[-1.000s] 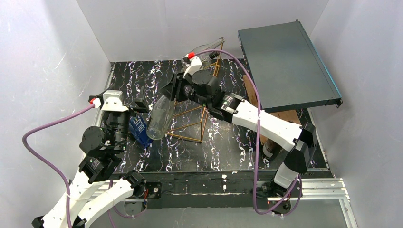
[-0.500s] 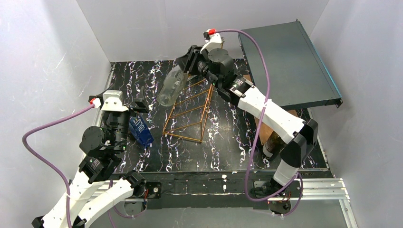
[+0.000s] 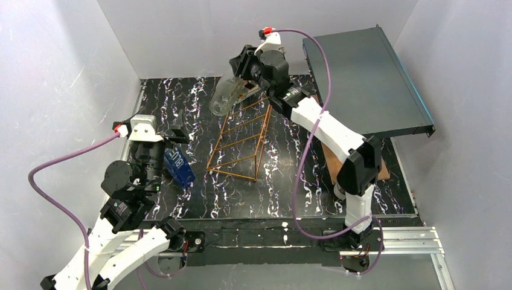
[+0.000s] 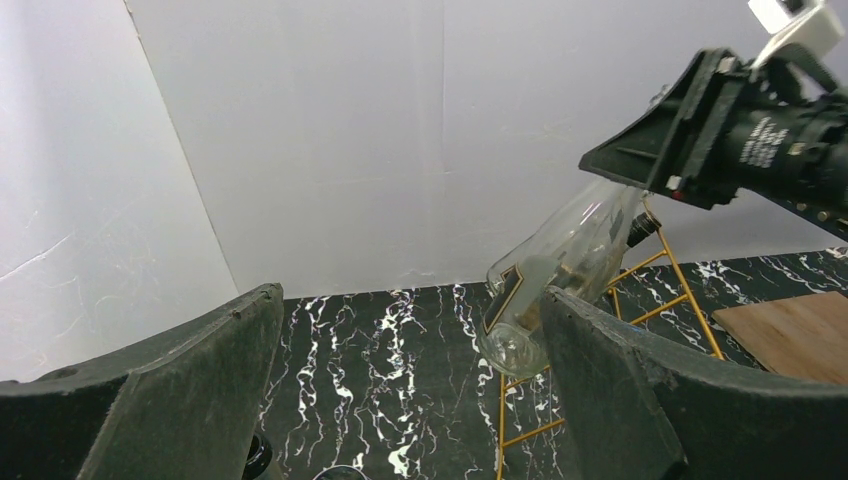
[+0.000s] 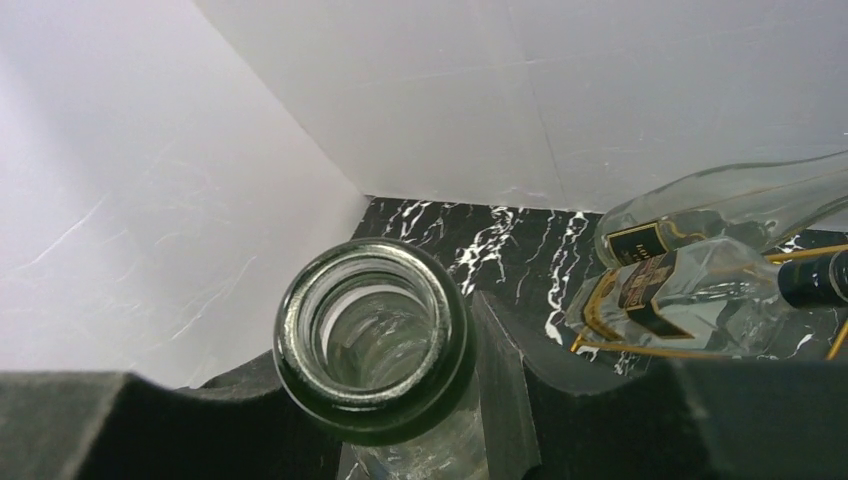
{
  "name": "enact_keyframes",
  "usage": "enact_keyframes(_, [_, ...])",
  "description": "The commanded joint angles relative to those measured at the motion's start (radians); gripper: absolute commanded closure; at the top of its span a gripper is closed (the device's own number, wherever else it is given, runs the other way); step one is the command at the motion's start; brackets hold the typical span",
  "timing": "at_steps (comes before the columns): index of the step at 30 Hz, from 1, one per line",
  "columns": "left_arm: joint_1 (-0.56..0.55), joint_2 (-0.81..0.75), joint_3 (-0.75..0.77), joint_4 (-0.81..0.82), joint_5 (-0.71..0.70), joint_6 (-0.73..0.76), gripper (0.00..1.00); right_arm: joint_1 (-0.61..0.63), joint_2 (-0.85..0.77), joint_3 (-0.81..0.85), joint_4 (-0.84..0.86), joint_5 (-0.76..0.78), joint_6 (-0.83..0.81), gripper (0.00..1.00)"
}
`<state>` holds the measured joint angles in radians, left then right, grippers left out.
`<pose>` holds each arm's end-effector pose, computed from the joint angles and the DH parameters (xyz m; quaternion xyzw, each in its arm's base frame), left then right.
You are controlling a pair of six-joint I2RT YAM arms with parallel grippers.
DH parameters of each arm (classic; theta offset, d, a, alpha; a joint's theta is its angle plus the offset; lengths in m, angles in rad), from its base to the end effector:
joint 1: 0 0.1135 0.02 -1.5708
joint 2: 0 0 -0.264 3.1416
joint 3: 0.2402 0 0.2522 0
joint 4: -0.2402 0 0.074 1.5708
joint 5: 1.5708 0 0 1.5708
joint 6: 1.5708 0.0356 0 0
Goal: Put the wine bottle on the wine rack
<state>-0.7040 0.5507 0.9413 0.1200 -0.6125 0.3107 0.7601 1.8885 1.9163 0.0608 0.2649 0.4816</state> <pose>0.0808 -0.0418 0.4508 0.0069 0.5477 -0.0112 0.8365 0.3352 0.3058 0.4407 0.0036 0.6762 0.3529 0.6467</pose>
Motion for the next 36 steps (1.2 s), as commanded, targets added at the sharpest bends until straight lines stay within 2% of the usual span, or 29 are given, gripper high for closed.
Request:
enact_keyframes(1, [0.003, -0.005, 0.0, 0.035, -0.001, -0.013, 0.01, -0.034, 0.015, 0.168, 0.232, 0.007, 0.044, 0.99])
enact_keyframes(10, [0.003, -0.014, 0.001, 0.035, 0.001, -0.015, 0.01, -0.037, 0.115, 0.247, 0.197, 0.027, -0.011, 0.99])
enact_keyframes(36, [0.003, -0.009, -0.001, 0.035, 0.004, -0.021, 0.01, -0.037, 0.169, 0.174, 0.216, 0.106, -0.152, 0.99])
